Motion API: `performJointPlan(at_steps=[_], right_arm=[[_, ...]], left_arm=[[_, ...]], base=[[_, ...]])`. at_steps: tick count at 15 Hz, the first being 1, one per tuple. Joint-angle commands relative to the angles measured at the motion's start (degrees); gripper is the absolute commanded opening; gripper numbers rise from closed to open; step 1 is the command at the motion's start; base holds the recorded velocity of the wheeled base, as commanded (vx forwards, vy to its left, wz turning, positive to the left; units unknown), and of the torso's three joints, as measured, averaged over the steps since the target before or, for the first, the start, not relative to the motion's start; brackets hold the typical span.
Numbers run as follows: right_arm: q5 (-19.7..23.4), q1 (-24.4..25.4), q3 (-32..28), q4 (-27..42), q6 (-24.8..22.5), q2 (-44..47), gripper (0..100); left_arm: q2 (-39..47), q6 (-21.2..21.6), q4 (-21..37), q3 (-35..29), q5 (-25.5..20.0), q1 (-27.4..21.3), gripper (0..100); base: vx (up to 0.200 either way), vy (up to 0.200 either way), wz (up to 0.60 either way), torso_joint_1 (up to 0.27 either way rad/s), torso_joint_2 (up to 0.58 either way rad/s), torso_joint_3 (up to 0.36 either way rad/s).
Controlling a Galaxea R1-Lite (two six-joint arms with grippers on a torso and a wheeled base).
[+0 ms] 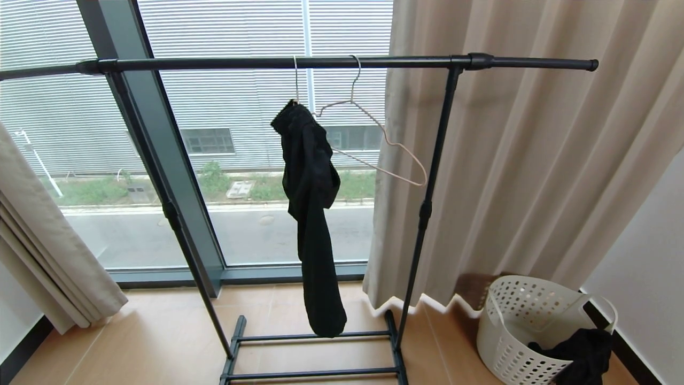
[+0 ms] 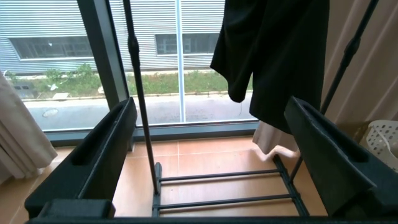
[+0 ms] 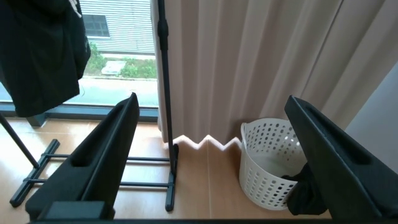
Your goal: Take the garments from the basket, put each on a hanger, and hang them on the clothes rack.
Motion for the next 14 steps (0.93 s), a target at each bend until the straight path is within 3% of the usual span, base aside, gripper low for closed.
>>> performJointPlan(at_steps=[1, 14], right_arm=[[0.0, 0.0, 0.0, 0.0, 0.0, 0.2, 100], [0.0, 0.0, 0.0, 0.0, 0.0, 0.2, 100]], left_arm=[[0.1, 0.0, 0.0, 0.0, 0.0, -0.1, 100], [0.0, -0.1, 0.0, 0.0, 0.0, 0.0, 100]], base=[[0.0, 0.0, 0.0, -0.217, 0.53, 0.32], [0.0, 0.0, 0.0, -0.154, 0.49, 0.334]])
